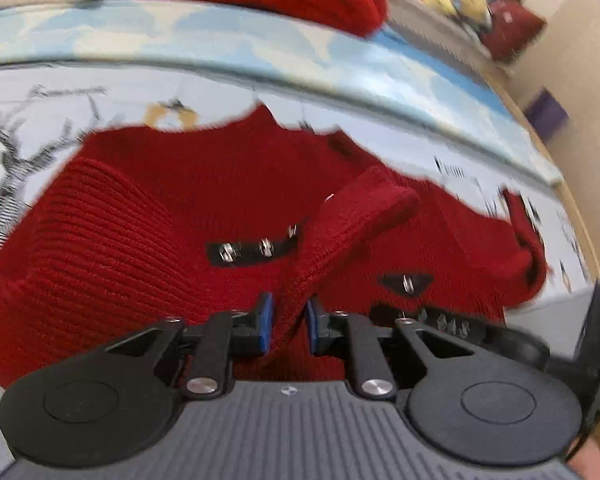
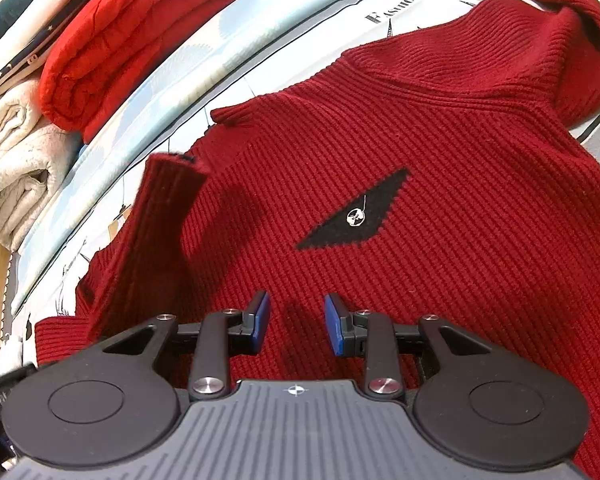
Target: Fold small clothes
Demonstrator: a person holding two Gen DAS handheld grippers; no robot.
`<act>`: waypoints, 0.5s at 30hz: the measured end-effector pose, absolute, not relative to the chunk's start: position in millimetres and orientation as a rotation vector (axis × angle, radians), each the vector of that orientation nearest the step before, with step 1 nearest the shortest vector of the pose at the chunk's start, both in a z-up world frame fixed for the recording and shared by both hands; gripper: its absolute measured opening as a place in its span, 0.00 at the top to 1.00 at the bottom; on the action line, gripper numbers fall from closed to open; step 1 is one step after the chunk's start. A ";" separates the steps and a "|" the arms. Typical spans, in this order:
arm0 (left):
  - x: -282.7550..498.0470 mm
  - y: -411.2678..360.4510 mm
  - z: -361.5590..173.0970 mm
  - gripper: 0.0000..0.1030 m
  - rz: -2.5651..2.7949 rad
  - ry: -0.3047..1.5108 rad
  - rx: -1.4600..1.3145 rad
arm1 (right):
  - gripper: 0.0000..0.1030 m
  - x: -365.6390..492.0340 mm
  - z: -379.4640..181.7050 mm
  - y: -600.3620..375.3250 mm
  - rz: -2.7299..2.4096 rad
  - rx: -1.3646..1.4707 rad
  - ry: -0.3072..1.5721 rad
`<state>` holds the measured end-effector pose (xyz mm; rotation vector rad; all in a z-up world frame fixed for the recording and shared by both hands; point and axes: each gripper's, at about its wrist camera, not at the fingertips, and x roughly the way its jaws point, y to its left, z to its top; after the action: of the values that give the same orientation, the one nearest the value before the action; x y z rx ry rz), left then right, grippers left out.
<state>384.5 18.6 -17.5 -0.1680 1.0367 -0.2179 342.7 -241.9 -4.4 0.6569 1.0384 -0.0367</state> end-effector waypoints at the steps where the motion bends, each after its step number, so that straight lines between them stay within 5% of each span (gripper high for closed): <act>1: 384.3 16.0 -19.9 0.52 -0.230 1.056 -0.157 | 0.68 343.0 -4.6 -242.1 -0.038 0.656 1.039; 4: 380.8 15.0 -19.3 0.37 -0.235 1.048 -0.151 | 0.68 343.2 -5.7 -243.7 -0.042 0.656 1.044; 15: 376.7 127.7 16.0 0.36 0.212 0.852 -0.443 | 0.68 342.5 -4.9 -258.8 -0.071 0.732 1.001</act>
<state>376.7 127.7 16.0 -0.4428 0.8520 0.2117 342.5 -258.8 -4.9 0.7321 1.0010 -0.0708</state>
